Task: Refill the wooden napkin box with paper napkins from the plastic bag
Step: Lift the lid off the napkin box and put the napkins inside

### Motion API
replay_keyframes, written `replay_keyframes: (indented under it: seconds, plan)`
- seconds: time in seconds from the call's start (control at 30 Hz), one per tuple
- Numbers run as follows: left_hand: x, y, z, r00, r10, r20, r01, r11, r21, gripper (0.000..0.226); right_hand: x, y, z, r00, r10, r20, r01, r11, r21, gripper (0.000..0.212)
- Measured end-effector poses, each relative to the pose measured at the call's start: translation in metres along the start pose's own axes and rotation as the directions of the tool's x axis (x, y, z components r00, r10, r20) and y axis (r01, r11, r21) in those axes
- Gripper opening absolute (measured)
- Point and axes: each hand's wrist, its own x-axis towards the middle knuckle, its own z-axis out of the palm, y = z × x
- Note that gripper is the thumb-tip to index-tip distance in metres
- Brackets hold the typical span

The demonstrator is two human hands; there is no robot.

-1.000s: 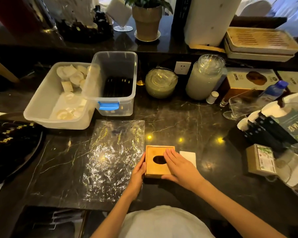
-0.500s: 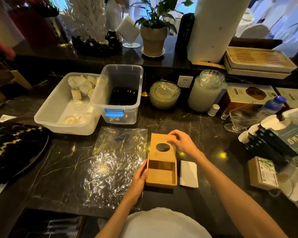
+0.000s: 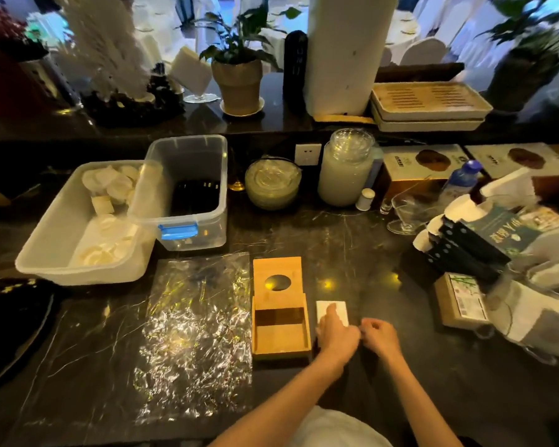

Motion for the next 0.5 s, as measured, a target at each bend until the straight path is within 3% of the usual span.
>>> replay_keyframes:
  seconds: [0.07,0.17,0.23,0.33,0.43,0.5]
  plan:
    - [0.011,-0.003,0.01,0.987,-0.142,-0.074,0.145,0.989,0.035,0.08,-0.003,0.007,0.0,0.997,0.051,0.051,-0.054,0.996,0.064,0.023]
    - [0.021,-0.009,0.017,0.95,-0.278,-0.14,0.284,0.958,0.025,0.088,-0.008,0.002,0.006,0.988,0.041,0.149,-0.045,0.999,0.025,0.024]
    - [0.022,-0.012,0.021,0.936,-0.324,-0.139,0.33,0.943,0.025,0.085,-0.009,-0.004,0.01,0.987,0.04,0.158,-0.039,0.999,-0.011,0.01]
    - [0.025,-0.016,0.022,0.929,-0.351,-0.115,0.353,0.936,-0.003,0.074,-0.008,-0.01,0.01,0.983,0.021,0.184,-0.01,0.998,-0.062,0.009]
    - [0.025,-0.019,0.018,0.941,-0.336,-0.031,0.327,0.931,-0.164,0.066,-0.005,-0.012,0.001,0.982,-0.012,0.191,0.029,0.996,-0.089,0.035]
    - [0.022,-0.018,0.015,0.958,-0.286,0.026,0.284,0.928,-0.241,0.06,-0.005,-0.015,-0.009,0.981,-0.112,0.158,0.136,0.98,-0.148,0.042]
